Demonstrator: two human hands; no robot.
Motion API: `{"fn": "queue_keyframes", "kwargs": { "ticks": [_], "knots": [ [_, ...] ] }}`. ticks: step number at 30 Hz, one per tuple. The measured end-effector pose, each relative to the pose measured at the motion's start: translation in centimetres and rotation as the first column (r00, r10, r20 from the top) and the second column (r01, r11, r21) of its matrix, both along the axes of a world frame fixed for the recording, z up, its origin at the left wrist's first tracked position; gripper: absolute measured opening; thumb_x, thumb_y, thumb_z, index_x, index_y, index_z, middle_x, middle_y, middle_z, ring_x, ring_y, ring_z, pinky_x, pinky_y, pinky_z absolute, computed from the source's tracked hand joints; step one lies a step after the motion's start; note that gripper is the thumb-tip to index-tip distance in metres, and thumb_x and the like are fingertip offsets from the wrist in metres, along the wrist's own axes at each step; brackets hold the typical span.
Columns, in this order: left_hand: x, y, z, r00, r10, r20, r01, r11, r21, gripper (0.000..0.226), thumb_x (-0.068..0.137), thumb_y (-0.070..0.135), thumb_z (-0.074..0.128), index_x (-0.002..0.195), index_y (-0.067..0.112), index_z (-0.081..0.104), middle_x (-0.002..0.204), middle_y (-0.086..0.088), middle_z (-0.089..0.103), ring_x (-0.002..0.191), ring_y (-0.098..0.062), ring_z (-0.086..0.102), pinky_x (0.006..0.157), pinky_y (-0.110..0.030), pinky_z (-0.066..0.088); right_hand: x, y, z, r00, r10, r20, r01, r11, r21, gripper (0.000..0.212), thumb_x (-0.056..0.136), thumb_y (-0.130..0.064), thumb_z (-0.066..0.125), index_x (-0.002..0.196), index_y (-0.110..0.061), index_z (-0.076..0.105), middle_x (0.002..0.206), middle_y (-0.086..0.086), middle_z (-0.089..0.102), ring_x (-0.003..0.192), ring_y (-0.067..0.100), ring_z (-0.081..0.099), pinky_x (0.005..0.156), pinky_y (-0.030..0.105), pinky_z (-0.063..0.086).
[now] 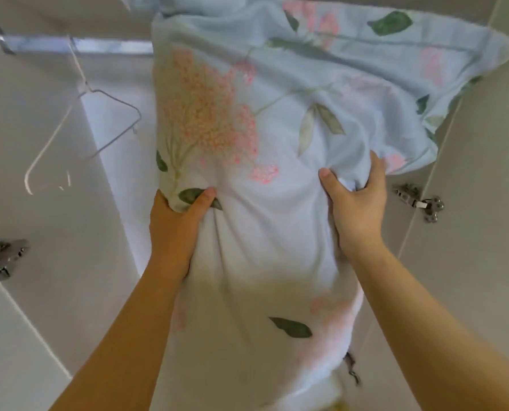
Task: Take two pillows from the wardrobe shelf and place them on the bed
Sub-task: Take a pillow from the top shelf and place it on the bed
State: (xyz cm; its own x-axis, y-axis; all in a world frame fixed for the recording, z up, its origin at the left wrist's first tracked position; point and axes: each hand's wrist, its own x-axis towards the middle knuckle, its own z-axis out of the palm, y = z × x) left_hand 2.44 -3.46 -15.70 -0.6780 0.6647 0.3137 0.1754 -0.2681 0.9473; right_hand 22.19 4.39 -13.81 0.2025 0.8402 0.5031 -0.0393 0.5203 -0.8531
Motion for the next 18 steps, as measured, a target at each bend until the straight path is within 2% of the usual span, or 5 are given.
{"fn": "queue_keyframes", "kwargs": {
  "ticks": [5,10,12,15,18],
  "knots": [
    [0.1,0.8,-5.9,0.988,-0.11,0.105,0.128,0.973,-0.191,0.051,0.066,0.036,0.076,0.111,0.025,0.057,0.111,0.001,0.065,0.103,-0.024,0.062,0.097,-0.046,0.049,1.2,-1.2,-5.8,0.987,-0.115,0.114,0.139,0.962,-0.236,0.054,0.079,-0.025,0.071,0.128,-0.021,0.047,0.12,-0.002,0.061,0.109,0.018,0.059,0.1,0.04,0.047],
    [1.6,1.3,-11.4,0.967,-0.196,0.161,0.243,0.899,-0.365,0.049,0.073,0.028,0.076,0.115,0.01,0.058,0.115,-0.01,0.065,0.104,-0.029,0.061,0.097,-0.046,0.048,3.4,-3.2,-11.7,0.964,-0.201,0.174,0.258,0.864,-0.432,0.058,0.08,-0.026,0.071,0.132,-0.021,0.045,0.115,-0.008,0.056,0.11,0.016,0.054,0.1,0.031,0.043],
    [2.7,1.3,-13.3,0.953,-0.242,0.181,0.297,0.855,-0.425,0.052,0.071,0.03,0.078,0.114,0.008,0.059,0.115,-0.011,0.065,0.103,-0.028,0.061,0.096,-0.045,0.048,4.6,-4.4,-13.9,0.949,-0.246,0.195,0.312,0.806,-0.504,0.058,0.08,-0.027,0.071,0.132,-0.021,0.046,0.119,-0.003,0.059,0.113,0.02,0.055,0.099,0.031,0.043],
    [4.9,1.0,-15.8,0.914,-0.332,0.232,0.405,0.763,-0.504,0.064,0.054,0.042,0.077,0.107,0.009,0.063,0.105,-0.008,0.069,0.096,-0.026,0.064,0.091,-0.044,0.051,7.0,-6.7,-16.8,0.921,-0.314,0.231,0.39,0.71,-0.586,0.059,0.08,-0.028,0.07,0.133,-0.019,0.045,0.126,0.002,0.058,0.116,0.025,0.054,0.098,0.032,0.042],
    [7.6,0.5,-17.7,0.873,-0.41,0.263,0.483,0.658,-0.578,0.062,0.05,0.045,0.074,0.101,0.011,0.065,0.098,-0.008,0.071,0.09,-0.026,0.066,0.084,-0.042,0.053,9.6,-9.3,-18.9,0.893,-0.374,0.25,0.44,0.61,-0.659,0.058,0.082,-0.03,0.068,0.134,-0.02,0.043,0.125,0.001,0.057,0.118,0.026,0.052,0.093,0.031,0.039]
  ]
}}
